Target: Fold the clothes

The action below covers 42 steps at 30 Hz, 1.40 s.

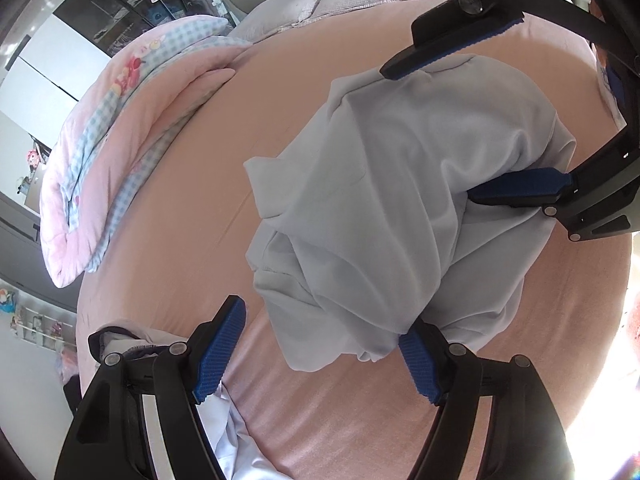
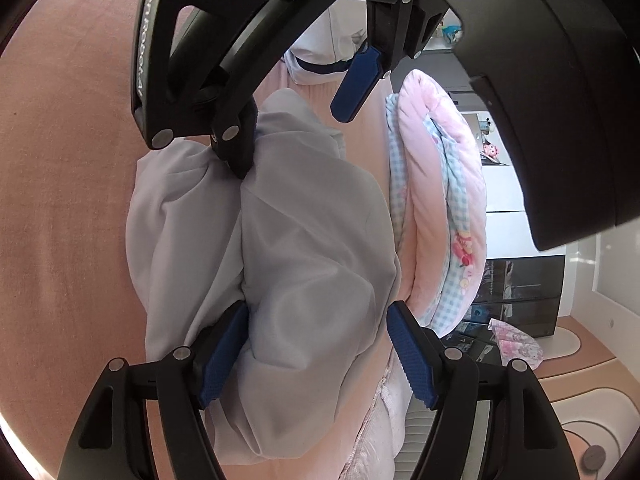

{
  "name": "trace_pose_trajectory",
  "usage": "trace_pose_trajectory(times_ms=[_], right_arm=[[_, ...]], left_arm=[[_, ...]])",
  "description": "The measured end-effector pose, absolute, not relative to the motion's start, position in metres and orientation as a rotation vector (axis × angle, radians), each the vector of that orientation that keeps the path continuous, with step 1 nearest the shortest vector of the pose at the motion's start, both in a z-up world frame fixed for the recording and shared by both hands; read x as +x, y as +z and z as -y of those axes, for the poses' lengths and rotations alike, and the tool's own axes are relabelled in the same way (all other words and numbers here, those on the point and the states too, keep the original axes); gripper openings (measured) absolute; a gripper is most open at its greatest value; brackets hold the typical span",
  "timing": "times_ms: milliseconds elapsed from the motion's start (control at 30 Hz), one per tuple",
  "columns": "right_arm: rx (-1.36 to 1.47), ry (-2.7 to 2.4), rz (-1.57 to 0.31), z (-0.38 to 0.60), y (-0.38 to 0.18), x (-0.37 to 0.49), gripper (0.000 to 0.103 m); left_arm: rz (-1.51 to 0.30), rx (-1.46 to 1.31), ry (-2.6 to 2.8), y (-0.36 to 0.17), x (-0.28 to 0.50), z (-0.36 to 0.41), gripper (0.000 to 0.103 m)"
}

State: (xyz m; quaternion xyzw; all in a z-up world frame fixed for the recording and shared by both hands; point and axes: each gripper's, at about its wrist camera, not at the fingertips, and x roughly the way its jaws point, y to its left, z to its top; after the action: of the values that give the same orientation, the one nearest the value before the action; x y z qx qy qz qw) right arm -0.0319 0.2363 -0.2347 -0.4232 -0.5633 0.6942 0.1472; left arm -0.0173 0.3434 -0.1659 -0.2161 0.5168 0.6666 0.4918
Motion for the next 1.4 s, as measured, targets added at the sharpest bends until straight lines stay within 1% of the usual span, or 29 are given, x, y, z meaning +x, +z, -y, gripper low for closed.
trace_pose_trajectory(times_ms=[167,267,300,333,400,467,500,633,667,733,767,800,900,1033,1267,1400], right_arm=[[-1.211,2.015,1.599,-0.237,-0.237,-0.031,0.071],[-1.225,2.058,1.534,-0.241,-0.234,-0.032,0.070],[-1.242,2.082,1.502,-0.243,-0.232,-0.032,0.064],[-1.261,2.110,1.467,-0.244,-0.230,-0.033,0.056],[-1.262,2.134,1.438,-0.245,-0.229,-0.032,0.052],[-1.237,2.127,1.456,-0.244,-0.230,-0.031,0.047],[-1.218,2.124,1.463,-0.243,-0.231,-0.030,0.042],[-1.158,2.139,1.440,-0.243,-0.228,-0.027,0.036],[-1.144,2.145,1.420,-0.244,-0.225,-0.027,0.033],[-1.120,2.157,1.381,-0.245,-0.219,-0.027,0.031],[-1.104,2.160,1.372,-0.244,-0.217,-0.027,0.030],[-1.088,2.164,1.363,-0.244,-0.216,-0.026,0.029],[-1.050,2.169,1.363,-0.242,-0.215,-0.023,0.027],[-1.002,2.190,1.363,-0.240,-0.211,-0.020,0.023],[-0.923,2.211,1.372,-0.234,-0.208,-0.009,0.020],[-0.875,2.249,1.367,-0.231,-0.201,-0.003,0.013]], left_arm=[[-1.300,-0.501,1.591,-0.172,-0.012,-0.348,0.074],[-1.344,-0.481,1.573,-0.179,-0.009,-0.353,0.074],[-1.359,-0.475,1.567,-0.181,-0.007,-0.355,0.074],[-1.370,-0.467,1.564,-0.183,-0.006,-0.356,0.074],[-1.381,-0.446,1.562,-0.184,-0.005,-0.357,0.073],[-1.393,-0.422,1.561,-0.185,-0.004,-0.357,0.074],[-1.402,-0.405,1.560,-0.186,-0.003,-0.357,0.074],[-1.444,-0.351,1.551,-0.187,0.003,-0.356,0.073],[-1.452,-0.352,1.544,-0.187,0.005,-0.356,0.067],[-1.459,-0.368,1.530,-0.187,0.008,-0.355,0.057],[-1.454,-0.379,1.529,-0.186,0.009,-0.355,0.046],[-1.452,-0.380,1.537,-0.185,0.010,-0.354,0.038],[-1.452,-0.352,1.575,-0.182,0.013,-0.353,0.029],[-1.460,-0.316,1.600,-0.176,0.013,-0.351,0.023],[-1.489,-0.290,1.602,-0.156,0.019,-0.346,0.023],[-1.505,-0.265,1.607,-0.147,0.023,-0.346,0.023]])
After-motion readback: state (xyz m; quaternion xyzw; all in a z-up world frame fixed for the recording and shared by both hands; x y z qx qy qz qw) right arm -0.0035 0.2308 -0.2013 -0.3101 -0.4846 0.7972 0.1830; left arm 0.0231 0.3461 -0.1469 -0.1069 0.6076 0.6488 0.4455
